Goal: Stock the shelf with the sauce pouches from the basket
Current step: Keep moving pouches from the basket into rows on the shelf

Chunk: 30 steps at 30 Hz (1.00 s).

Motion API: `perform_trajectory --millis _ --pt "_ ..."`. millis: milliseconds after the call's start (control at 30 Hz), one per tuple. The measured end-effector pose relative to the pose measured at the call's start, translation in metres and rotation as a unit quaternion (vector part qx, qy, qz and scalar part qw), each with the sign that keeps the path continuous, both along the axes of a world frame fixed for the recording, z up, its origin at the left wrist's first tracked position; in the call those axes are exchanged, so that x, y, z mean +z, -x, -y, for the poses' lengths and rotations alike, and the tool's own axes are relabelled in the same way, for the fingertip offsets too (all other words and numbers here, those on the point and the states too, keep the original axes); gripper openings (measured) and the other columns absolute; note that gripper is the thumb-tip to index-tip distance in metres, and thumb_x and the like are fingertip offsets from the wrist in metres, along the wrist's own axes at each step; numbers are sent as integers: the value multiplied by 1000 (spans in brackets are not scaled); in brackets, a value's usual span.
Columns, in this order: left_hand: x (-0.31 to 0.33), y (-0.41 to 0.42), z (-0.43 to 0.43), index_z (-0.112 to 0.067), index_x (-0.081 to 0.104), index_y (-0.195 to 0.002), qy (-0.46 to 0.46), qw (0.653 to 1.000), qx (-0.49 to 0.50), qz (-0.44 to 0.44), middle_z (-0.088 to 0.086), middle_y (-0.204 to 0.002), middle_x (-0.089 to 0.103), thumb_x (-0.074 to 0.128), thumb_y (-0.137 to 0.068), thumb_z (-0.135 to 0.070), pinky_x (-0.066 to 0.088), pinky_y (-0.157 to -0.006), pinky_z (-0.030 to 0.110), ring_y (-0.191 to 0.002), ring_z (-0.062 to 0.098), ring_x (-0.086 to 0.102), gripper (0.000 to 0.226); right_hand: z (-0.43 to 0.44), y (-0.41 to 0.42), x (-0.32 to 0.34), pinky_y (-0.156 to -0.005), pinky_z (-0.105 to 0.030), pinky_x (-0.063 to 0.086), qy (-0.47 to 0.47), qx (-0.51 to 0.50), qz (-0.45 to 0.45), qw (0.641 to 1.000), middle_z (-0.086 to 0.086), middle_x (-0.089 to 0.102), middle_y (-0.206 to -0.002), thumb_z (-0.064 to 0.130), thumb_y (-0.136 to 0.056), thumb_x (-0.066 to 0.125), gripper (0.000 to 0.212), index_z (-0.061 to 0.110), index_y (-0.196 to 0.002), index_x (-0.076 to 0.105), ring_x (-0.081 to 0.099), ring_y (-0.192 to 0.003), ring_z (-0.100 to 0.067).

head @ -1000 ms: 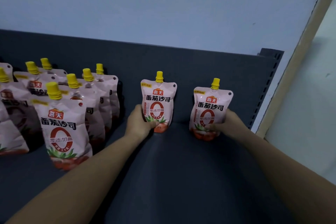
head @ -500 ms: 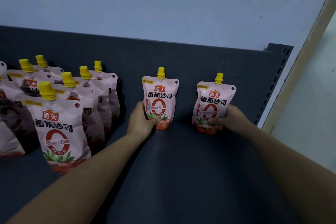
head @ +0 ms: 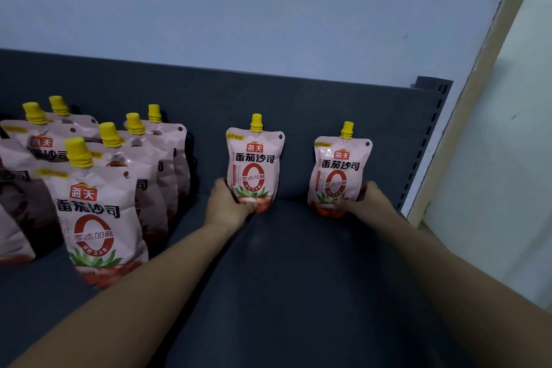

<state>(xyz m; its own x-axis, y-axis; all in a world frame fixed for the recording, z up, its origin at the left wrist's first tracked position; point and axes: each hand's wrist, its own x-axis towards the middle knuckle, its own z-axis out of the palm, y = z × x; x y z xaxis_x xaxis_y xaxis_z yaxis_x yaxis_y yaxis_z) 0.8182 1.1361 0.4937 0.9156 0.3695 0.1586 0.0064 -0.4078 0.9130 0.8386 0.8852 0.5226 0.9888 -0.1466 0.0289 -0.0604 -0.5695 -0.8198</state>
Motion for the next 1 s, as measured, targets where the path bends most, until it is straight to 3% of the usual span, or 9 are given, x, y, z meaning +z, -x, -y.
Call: perform_trajectory --millis 167,333,467,567,633,700,867,1000 --pt "1 6 0 -5 42 -122 -19 1000 4 -23 12 -129 49 81 -67 -11 45 -94 35 -117 27 52 67 -6 17 3 -79 -33 45 -16 -33 -41 998 -13 53 -125 24 -75 77 68 4 -125 37 53 -105 -24" --pt "6 22 -4 -2 35 -131 -53 997 -10 -52 14 -138 38 78 -71 -11 40 -99 35 -126 29 43 75 -16 33 -1 -72 -29 41 -3 -62 -25 998 -8 45 -119 30 -74 76 68 2 -124 39 46 -99 -19" --pt "10 38 -13 -2 29 -137 -90 993 -41 -67 14 -143 36 77 -73 -12 41 -98 35 -129 29 41 81 -33 42 -4 -67 -26 46 7 -33 -9 999 -9 55 -120 24 -77 71 49 7 -117 49 56 -101 -21" --pt "15 53 -21 -4 39 -131 -163 980 -90 -72 12 -133 47 73 -77 -17 42 -87 29 -114 23 50 65 -52 55 1 -64 -23 41 103 40 1 994 -5 55 -112 15 -82 63 32 9 -110 48 53 -98 -20" --pt "16 67 -27 -7 46 -123 -209 967 -122 -82 9 -121 55 71 -79 -20 44 -85 28 -100 19 52 52 -64 63 6 -75 -27 45 198 101 15 975 -7 56 -113 17 -84 62 33 9 -114 52 53 -102 -21" --pt "16 81 -32 -9 49 -119 -265 950 -142 -90 8 -118 58 71 -78 -21 47 -89 31 -103 21 55 48 -73 71 12 -87 -31 47 297 157 38 941 -7 59 -113 20 -85 60 31 11 -114 55 55 -103 -21" --pt "30 122 -32 -8 56 -113 -359 918 -138 -100 7 -112 63 68 -80 -24 47 -85 28 -104 24 59 38 -81 94 24 -79 -32 45 371 246 95 890 -1 58 -95 22 -84 56 26 13 -108 56 57 -95 -21" --pt "42 169 -32 -11 55 -116 -431 891 -95 -110 8 -119 61 63 -84 -31 48 -88 34 -107 27 57 39 -86 118 26 -74 -29 40 386 319 117 858 -4 61 -106 26 -82 57 35 15 -115 54 57 -98 -23"
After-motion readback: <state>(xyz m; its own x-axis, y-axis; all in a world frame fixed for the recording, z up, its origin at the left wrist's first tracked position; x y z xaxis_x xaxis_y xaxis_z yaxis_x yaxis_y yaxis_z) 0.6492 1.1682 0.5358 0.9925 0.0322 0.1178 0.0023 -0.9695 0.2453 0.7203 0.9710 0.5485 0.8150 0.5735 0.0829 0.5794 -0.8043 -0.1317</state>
